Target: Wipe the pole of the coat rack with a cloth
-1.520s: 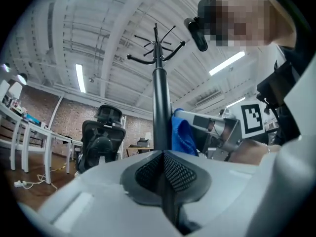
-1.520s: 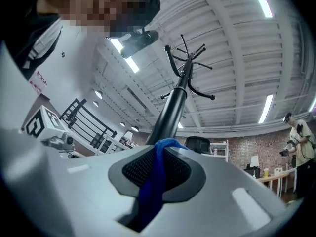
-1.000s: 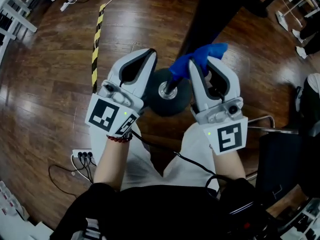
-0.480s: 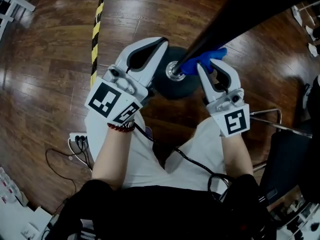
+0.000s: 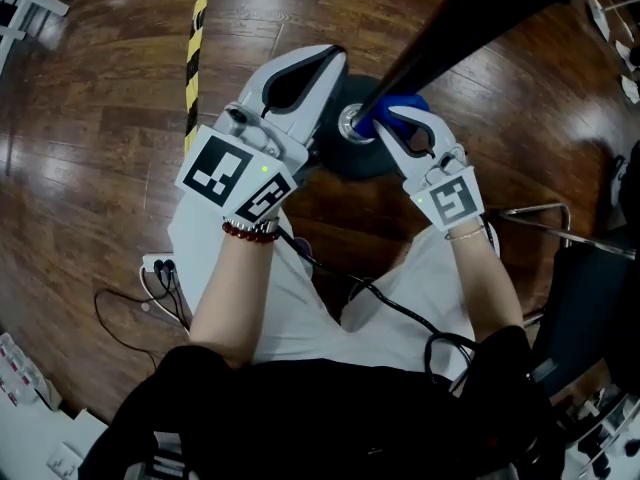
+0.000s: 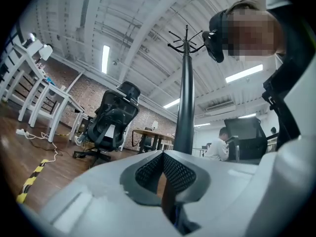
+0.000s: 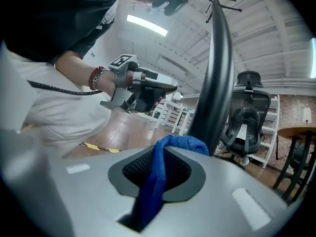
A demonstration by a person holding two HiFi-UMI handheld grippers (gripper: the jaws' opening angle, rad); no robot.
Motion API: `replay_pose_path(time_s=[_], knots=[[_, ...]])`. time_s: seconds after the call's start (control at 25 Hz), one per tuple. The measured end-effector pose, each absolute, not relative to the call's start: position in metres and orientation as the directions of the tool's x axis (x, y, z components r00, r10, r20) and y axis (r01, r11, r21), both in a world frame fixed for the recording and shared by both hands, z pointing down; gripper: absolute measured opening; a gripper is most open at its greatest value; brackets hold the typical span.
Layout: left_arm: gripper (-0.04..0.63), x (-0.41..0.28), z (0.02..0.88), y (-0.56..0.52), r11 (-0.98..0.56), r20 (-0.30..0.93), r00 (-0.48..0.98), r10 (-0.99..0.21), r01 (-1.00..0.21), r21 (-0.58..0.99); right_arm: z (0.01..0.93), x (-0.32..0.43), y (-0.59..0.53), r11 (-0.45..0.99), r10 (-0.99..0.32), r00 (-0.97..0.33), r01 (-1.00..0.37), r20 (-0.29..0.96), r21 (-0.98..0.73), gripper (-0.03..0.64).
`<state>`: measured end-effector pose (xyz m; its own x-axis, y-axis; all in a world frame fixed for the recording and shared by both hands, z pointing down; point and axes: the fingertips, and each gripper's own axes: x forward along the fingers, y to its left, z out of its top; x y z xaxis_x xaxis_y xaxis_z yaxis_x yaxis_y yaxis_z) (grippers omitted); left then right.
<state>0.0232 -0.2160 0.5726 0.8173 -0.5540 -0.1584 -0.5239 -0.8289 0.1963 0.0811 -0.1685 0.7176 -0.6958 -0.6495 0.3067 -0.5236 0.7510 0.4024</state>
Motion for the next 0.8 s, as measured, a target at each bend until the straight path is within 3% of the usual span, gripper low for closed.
replay_pose_path(time_s=[0.16,0.44,0.6,0.8], knots=[[0.006,0.039,0.569,-0.208,-0.858,-0.140,0.848,-0.512,-0.497,0.129,0.715,0.079,-0.168,0.772,-0.623,-0.722,-0.505,0.300,0.386,0.052],[0.006,0.031,0.554,-0.210,-0.852,-0.209,0.828,-0.521,-0.486,0.196,0.708,0.072,-0.172,0.793,-0.598,-0.765,-0.520,0.239,0.317,0.051],[0.006,0.034,0.566,-0.215,-0.829,-0.180,0.815,-0.551,-0.510,0.230,0.749,0.072,-0.174,0.810,-0.582,-0.742,-0.493,0.332,0.319,0.051],[0.006,0.038,0.567,-0.203,-0.800,-0.133,0.795,-0.592,-0.559,0.219,0.813,0.092,-0.168,0.767,-0.639,-0.675,-0.592,0.368,0.248,0.050]])
